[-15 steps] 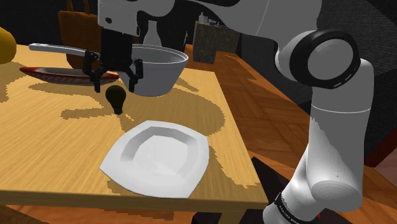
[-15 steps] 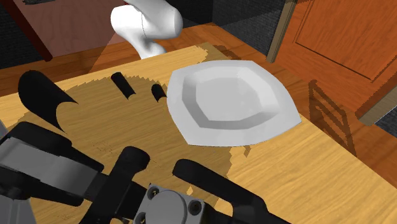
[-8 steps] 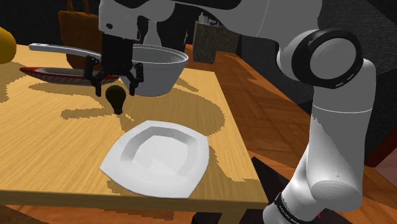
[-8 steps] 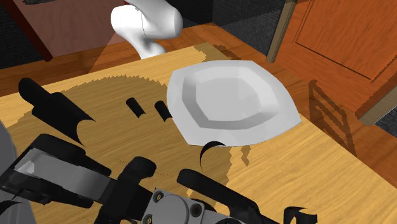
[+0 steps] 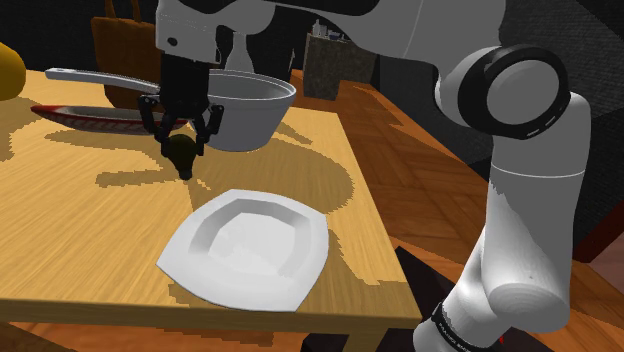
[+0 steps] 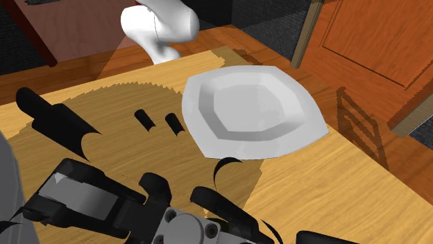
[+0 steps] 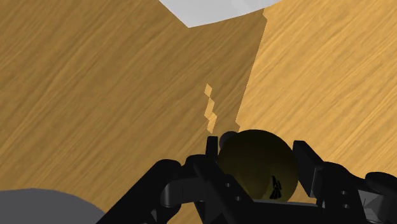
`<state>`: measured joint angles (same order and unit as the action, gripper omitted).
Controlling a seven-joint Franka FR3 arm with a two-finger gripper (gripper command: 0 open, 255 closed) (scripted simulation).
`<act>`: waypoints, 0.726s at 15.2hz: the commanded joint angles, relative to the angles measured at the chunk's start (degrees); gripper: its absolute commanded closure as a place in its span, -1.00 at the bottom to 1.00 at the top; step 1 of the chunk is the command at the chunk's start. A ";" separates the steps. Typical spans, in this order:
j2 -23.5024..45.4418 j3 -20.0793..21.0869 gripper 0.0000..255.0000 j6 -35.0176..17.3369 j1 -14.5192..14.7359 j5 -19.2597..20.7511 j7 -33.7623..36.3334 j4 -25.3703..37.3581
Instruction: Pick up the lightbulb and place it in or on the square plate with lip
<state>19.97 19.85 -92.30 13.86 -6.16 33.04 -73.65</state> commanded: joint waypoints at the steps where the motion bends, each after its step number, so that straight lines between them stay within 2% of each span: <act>1: 0.08 -0.04 1.00 0.07 -0.02 0.05 0.02 0.00; 4: 0.08 -0.07 1.00 0.04 -0.08 0.04 -0.07 -0.05; 11: 2.19 0.06 1.00 6.40 0.75 0.74 1.27 8.50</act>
<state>21.69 19.87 -86.88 14.38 -5.58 33.99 -66.61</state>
